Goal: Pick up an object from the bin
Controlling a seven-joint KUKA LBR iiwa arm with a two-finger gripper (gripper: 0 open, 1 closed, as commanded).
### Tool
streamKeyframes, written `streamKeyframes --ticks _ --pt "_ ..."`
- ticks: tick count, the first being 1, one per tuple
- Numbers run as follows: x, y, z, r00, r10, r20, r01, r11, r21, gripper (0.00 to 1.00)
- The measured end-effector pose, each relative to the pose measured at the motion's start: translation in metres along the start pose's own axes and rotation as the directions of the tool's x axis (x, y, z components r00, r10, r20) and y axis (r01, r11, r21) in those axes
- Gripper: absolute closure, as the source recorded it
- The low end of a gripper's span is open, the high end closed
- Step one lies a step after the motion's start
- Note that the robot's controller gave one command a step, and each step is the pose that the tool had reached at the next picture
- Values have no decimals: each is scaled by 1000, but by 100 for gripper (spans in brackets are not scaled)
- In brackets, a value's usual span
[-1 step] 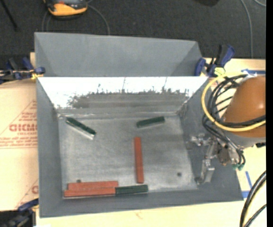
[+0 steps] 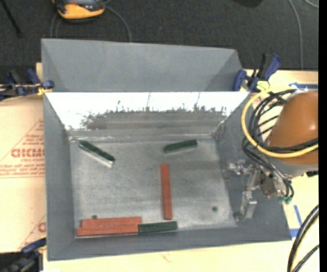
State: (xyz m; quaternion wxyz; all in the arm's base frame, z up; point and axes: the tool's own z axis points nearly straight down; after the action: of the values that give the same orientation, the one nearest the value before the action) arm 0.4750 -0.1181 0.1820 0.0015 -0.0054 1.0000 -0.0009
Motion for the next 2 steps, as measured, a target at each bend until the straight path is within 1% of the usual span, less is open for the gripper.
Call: streamKeyframes --ticks 1,2 --pt "-15 35 2 995 -102 2 102 995 1 0" --pt "-81 64 -6 968 -252 2 252 968 0 0"
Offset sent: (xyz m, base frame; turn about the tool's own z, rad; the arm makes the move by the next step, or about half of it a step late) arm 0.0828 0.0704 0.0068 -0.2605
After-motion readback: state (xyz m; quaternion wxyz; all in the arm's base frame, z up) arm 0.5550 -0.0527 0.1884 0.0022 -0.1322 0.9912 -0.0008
